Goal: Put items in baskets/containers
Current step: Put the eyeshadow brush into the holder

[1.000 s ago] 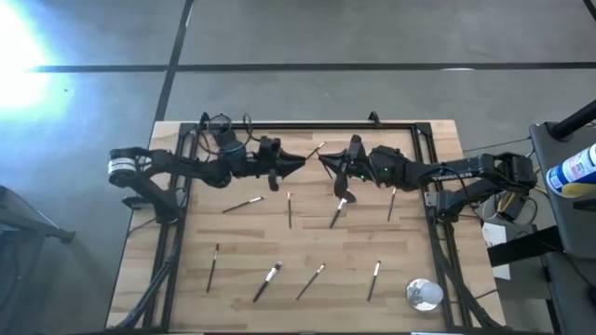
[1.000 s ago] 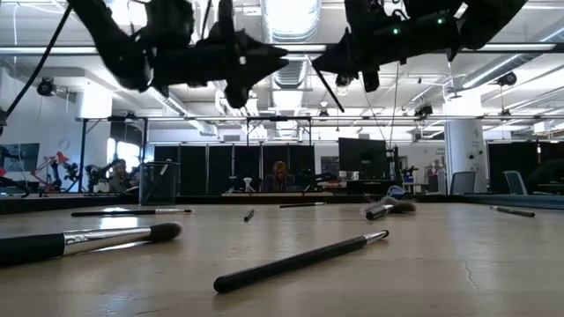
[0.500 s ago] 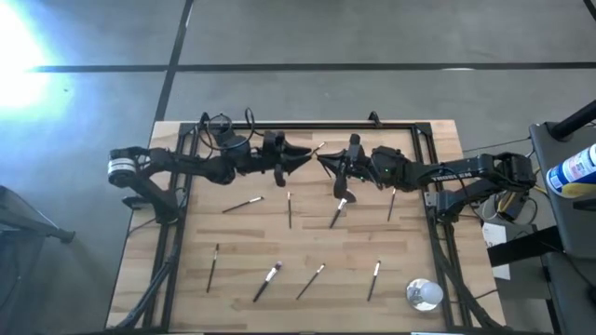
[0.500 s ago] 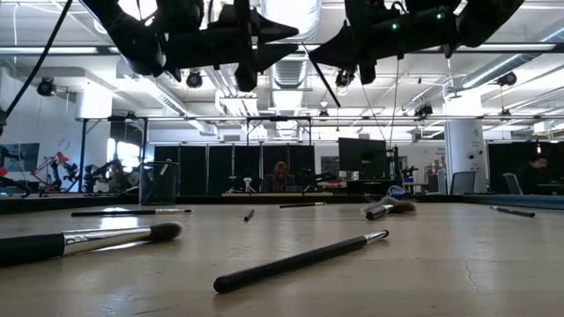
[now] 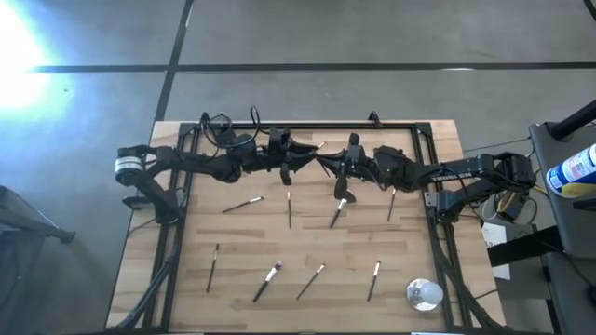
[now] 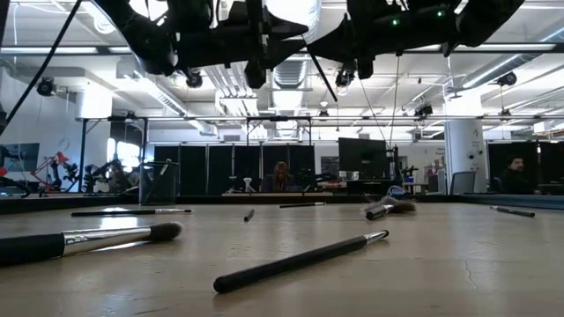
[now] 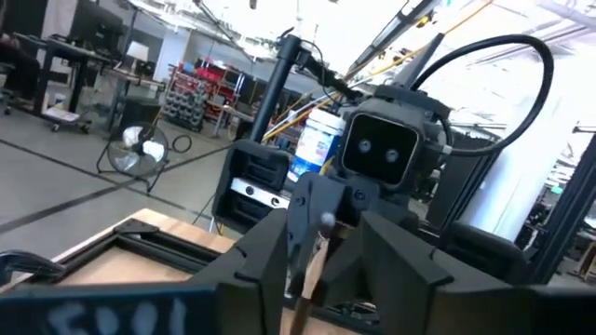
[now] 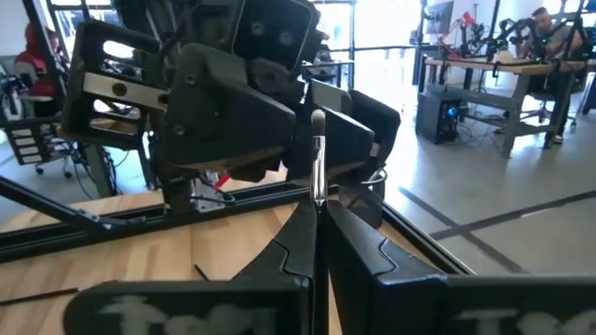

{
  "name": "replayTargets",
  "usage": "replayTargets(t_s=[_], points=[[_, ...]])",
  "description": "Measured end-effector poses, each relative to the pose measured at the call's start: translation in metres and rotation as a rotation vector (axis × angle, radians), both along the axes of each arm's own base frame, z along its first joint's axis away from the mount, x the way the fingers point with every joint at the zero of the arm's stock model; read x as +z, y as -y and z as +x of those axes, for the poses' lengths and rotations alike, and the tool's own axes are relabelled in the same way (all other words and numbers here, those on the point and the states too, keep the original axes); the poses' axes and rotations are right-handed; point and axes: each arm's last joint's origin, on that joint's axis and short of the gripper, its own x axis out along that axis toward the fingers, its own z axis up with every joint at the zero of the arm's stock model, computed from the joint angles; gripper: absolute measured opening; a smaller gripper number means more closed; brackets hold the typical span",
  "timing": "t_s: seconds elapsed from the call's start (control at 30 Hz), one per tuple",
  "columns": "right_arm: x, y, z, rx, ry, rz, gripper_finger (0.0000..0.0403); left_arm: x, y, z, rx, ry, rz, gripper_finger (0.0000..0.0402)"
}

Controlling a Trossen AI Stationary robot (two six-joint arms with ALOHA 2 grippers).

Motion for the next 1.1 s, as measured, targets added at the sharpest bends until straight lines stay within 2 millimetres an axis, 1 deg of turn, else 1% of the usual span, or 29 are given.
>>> replayTargets(t_s=[0.1,0.23,0.27,0.47,0.6,0.77,0.9,1.0,1.1], points=[[0.000,-0.001,0.000,0.016,-0.001,-0.004,0.0013,-0.001,0.000,0.000,0.001,-0.005,0.000,0.0095],[0.000,-0.001,0.000,0.018,-0.003,-0.005,0.0013,-0.001,0.000,0.000,-0.001,-0.003,0.008,0.0024],[0.000,0.000,0.000,0.018,-0.004,-0.007,0.0013,-0.001,0.000,0.000,0.001,-0.003,0.008,0.0013],[0.001,-0.001,0.000,0.018,0.010,0.016,0.0015,0.003,-0.002,-0.002,0.006,0.002,0.013,0.0003],[0.000,0.000,0.000,0.014,0.011,0.032,0.0042,0.010,-0.004,-0.010,0.036,-0.038,0.044,0.0002],[0.000,0.000,0.000,-0.016,0.007,0.032,0.0089,0.027,-0.009,-0.029,0.150,-0.111,0.087,0.0001],[-0.004,0.001,-0.001,-0.033,-0.013,0.030,0.0114,0.044,-0.008,-0.053,0.254,-0.173,0.120,0.0001],[-0.008,0.001,-0.001,-0.039,-0.058,0.033,0.0116,0.052,-0.009,-0.072,0.389,-0.264,0.132,0.0001],[-0.013,0.001,-0.002,-0.042,-0.097,0.037,0.0101,0.056,-0.011,-0.096,0.603,-0.367,0.103,0.0001]])
